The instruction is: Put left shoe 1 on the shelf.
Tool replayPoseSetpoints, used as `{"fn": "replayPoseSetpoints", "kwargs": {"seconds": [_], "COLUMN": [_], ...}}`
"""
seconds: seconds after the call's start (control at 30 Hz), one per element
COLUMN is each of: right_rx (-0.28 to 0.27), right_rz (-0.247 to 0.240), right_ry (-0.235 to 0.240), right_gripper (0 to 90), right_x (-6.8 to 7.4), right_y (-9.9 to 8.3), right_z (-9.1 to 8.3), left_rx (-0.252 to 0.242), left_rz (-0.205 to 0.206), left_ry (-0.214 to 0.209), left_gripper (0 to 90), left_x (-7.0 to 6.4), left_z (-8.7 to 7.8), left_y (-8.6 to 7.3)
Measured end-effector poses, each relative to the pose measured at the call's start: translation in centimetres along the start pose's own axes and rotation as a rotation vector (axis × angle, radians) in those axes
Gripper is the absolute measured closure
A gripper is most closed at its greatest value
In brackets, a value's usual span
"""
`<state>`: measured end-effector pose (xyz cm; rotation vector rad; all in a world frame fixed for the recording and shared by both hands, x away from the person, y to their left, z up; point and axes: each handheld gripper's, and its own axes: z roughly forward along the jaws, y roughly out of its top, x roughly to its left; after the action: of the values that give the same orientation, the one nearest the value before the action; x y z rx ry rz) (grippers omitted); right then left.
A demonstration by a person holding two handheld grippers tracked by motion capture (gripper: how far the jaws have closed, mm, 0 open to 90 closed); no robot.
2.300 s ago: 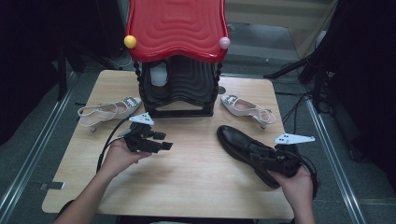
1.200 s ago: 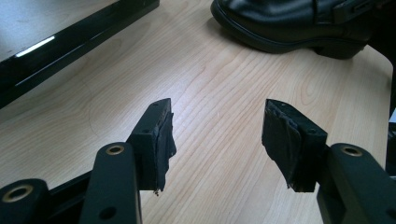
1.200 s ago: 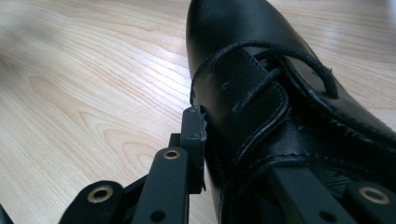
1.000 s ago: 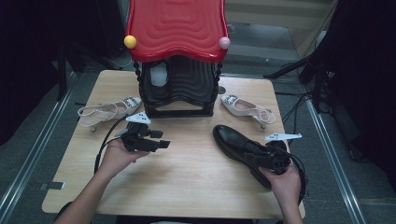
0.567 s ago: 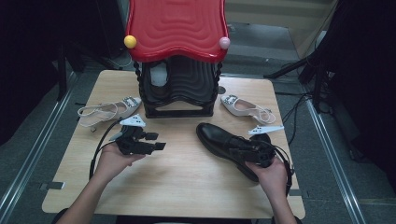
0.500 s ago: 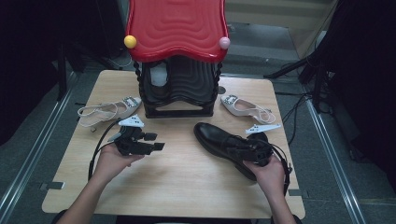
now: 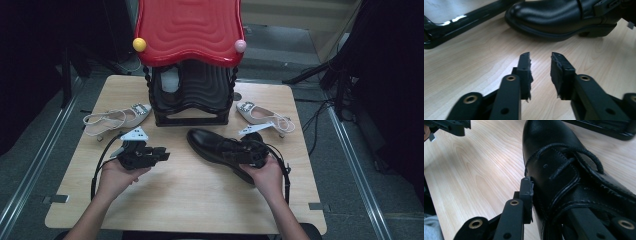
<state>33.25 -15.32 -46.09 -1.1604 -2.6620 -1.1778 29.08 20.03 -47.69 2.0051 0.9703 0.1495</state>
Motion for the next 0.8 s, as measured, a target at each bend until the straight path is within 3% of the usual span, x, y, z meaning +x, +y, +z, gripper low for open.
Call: {"fn": "replayPoseSetpoints", "kwargs": {"seconds": [0.2,0.47,0.67,0.8], "right_rx": [0.007,0.015,0.006,0.004], "right_rz": [-0.013,-0.026,-0.032,-0.033], "right_ry": [0.018,0.012,-0.012,-0.014], "right_gripper": [77.4,76.8,76.3,75.4], "right_x": [0.9,1.6,1.9,2.0], "right_y": [1.4,2.9,2.9,2.7], "right_z": [2.2,4.5,5.1,5.2], "left_rx": [-0.011,0.004,0.028,0.015], "left_rz": [-0.012,-0.007,-0.012,-0.025], "left_ry": [-0.017,-0.024,-0.023,-0.042], "left_gripper": [85.7,84.6,89.8,89.9], "left_x": [0.4,0.5,0.3,0.4], "left_z": [0.2,1.5,2.7,2.8], "left_y": [0.5,2.0,1.4,1.2]}}
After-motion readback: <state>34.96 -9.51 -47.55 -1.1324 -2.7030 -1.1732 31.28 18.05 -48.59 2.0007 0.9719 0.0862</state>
